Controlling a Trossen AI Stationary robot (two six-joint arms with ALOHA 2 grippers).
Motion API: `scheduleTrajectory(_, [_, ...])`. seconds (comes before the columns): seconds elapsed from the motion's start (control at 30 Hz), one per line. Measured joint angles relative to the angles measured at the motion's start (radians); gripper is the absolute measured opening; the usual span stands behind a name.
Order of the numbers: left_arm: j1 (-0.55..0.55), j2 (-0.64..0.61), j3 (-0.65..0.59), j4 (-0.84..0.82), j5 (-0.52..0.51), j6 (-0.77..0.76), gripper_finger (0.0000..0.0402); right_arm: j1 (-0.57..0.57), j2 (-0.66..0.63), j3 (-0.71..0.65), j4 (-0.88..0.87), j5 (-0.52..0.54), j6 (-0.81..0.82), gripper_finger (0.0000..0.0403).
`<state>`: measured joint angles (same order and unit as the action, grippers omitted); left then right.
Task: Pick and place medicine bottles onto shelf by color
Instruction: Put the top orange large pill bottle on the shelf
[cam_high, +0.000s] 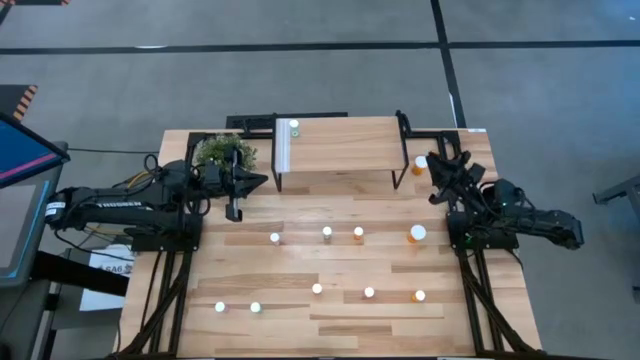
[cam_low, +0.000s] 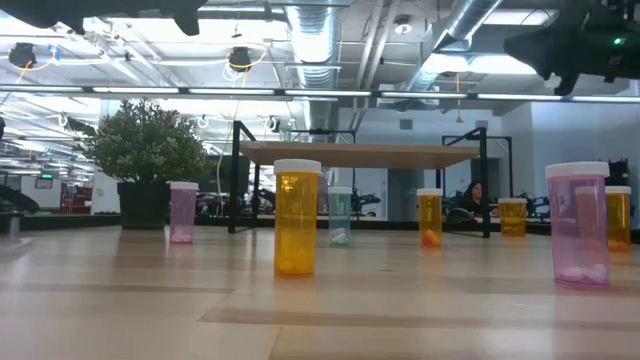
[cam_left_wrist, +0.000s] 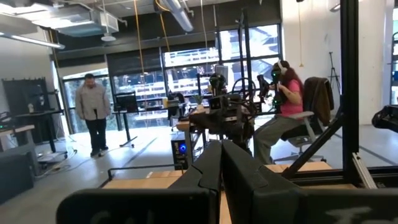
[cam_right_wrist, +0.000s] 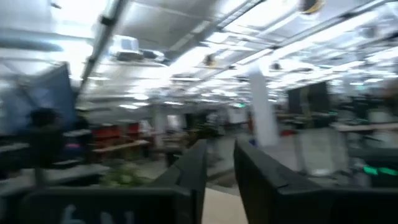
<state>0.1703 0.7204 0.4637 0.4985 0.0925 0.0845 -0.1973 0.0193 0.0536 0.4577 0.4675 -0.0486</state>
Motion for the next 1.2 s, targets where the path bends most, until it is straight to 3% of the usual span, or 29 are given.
scheduleTrajectory(0.3, [0.0,0.0,0.0,0.0,-0.001,0.001,0.0,-0.002,0.005,0.017,-0.013,0.148,-0.057,0.0184])
scheduleTrajectory(0.5, [0.0,0.0,0.0,0.0,-0.002,0.001,0.0,-0.002,0.07,0.105,-0.123,0.175,-0.065,0.0188])
scheduleTrajectory(0.73, [0.0,0.0,0.0,-0.002,-0.002,0.0,0.0,-0.002,0.204,0.165,-0.266,0.332,-0.05,0.0188])
scheduleTrajectory(1.0, [0.0,0.0,0.001,-0.019,-0.003,0.0,0.0,-0.002,0.328,0.166,-0.293,0.509,0.058,0.0209])
scheduleTrajectory(1.2, [0.0,0.0,0.001,-0.025,-0.003,-0.001,0.0,-0.005,0.378,0.166,-0.455,0.567,0.241,0.0228])
